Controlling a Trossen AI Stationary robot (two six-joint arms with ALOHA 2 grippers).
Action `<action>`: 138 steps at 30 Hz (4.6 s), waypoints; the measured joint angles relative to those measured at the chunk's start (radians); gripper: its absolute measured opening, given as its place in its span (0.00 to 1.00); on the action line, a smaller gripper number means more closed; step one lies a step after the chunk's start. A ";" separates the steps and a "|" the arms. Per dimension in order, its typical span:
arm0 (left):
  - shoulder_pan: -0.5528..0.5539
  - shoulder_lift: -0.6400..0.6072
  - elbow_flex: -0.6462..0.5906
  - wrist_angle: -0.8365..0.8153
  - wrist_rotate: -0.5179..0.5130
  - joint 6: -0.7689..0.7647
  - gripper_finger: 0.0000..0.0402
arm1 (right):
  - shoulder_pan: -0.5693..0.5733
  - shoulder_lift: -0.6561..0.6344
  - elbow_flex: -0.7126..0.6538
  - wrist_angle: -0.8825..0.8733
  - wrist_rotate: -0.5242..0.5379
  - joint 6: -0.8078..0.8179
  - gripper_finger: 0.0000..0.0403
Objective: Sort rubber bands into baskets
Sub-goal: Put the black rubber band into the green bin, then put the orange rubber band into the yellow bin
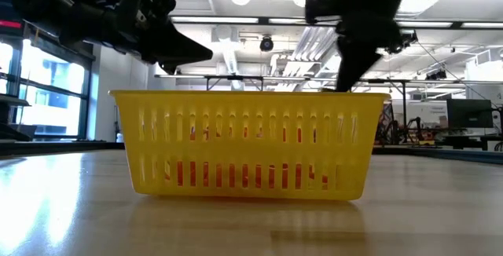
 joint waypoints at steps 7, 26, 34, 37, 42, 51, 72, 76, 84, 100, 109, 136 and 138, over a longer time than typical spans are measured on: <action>0.000 0.000 0.000 0.005 -0.004 -0.010 0.00 | -0.165 -0.016 0.000 0.172 0.054 -0.074 0.00; 0.049 0.000 0.000 0.006 -0.007 0.019 0.00 | -0.591 -0.007 -0.001 0.560 -0.079 -0.110 0.00; 0.050 0.000 0.000 0.006 -0.007 0.017 0.00 | -0.695 0.041 -0.001 0.645 -0.150 -0.065 0.00; 0.050 0.000 0.000 0.006 -0.007 0.017 0.00 | -0.717 0.083 -0.001 0.644 -0.162 -0.074 0.00; 0.050 0.000 0.000 0.005 -0.007 0.017 0.00 | -0.750 0.131 -0.002 0.663 -0.189 -0.211 0.00; 0.050 0.000 0.000 0.007 -0.007 0.017 0.00 | -0.784 0.160 0.068 0.637 -0.288 -0.448 0.00; 0.050 0.000 0.000 0.012 -0.007 0.007 0.00 | -0.788 0.471 0.522 0.194 -0.284 -0.791 0.00; 0.050 0.000 0.000 0.012 -0.007 0.008 0.00 | -0.796 0.485 0.523 0.187 -0.299 -0.798 0.00; 0.050 0.000 0.000 0.010 -0.007 0.008 0.00 | -0.795 0.486 0.523 0.196 -0.303 -0.780 0.10; 0.050 0.000 0.000 0.005 -0.007 0.016 0.00 | -0.743 0.419 0.524 0.119 -0.273 -0.747 0.15; 0.050 0.000 0.000 0.005 -0.007 0.019 0.00 | -0.708 0.266 0.523 0.137 -0.312 -0.745 0.02; 0.048 0.000 0.001 0.006 -0.003 0.019 0.00 | -0.466 -0.173 -0.435 0.912 -0.367 -0.465 0.00; 0.049 0.000 0.001 0.005 -0.004 0.019 0.00 | -0.425 -0.214 -0.474 0.917 -0.331 -0.446 0.00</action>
